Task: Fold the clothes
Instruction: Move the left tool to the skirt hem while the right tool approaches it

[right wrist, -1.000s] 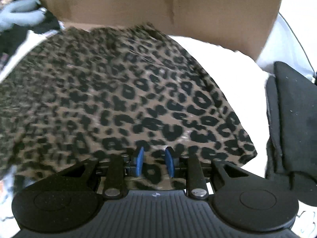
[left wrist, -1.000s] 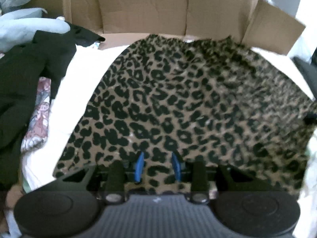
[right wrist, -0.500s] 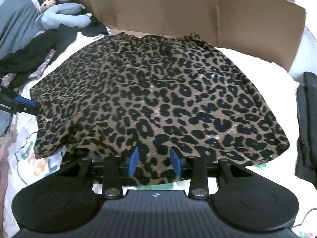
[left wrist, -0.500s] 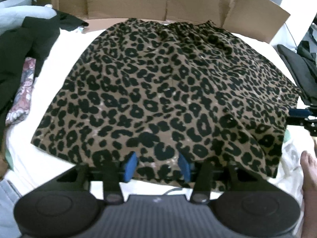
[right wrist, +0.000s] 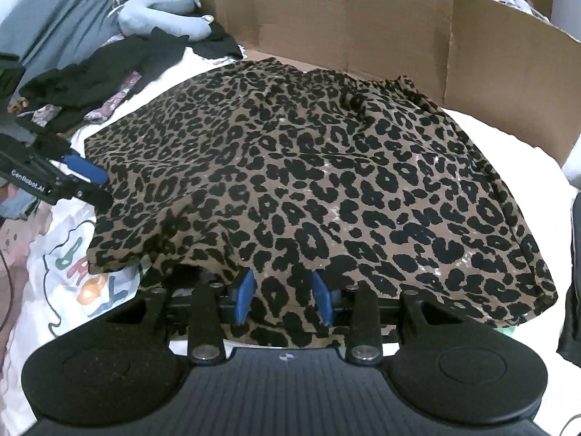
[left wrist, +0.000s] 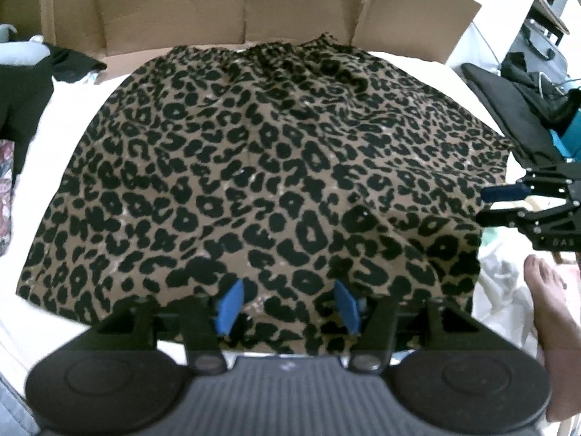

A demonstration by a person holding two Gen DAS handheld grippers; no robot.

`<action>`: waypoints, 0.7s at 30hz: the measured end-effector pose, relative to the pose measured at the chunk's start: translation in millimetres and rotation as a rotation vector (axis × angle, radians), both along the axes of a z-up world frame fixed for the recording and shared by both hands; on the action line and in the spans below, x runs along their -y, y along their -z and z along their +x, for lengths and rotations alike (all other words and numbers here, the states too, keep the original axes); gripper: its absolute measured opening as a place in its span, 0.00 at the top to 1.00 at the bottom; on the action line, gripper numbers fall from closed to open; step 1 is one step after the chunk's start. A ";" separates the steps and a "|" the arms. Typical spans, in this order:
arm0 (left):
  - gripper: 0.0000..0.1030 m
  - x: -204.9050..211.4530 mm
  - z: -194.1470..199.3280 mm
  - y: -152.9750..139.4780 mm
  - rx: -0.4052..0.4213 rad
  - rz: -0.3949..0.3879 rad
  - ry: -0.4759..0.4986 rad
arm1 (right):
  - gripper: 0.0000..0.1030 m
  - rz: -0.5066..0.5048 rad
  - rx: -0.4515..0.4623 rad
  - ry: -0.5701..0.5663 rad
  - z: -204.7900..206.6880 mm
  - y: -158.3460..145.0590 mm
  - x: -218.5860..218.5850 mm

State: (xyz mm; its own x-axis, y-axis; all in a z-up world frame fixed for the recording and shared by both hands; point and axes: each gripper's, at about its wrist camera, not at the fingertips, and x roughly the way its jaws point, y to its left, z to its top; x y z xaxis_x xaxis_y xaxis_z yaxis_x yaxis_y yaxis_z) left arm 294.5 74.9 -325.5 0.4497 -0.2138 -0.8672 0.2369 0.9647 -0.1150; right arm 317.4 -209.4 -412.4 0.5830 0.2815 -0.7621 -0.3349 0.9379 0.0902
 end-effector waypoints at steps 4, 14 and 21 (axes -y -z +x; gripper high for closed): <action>0.43 2.2 -0.9 2.6 -0.008 -0.019 0.021 | 0.59 -0.008 -0.009 -0.007 -2.1 3.3 -0.2; 0.43 -2.0 -13.8 11.1 -0.035 -0.006 0.091 | 0.59 -0.042 -0.024 -0.098 -6.7 7.3 -14.9; 0.43 0.0 -15.8 20.2 -0.048 -0.008 0.089 | 0.59 -0.040 -0.033 -0.149 -9.4 7.2 -28.6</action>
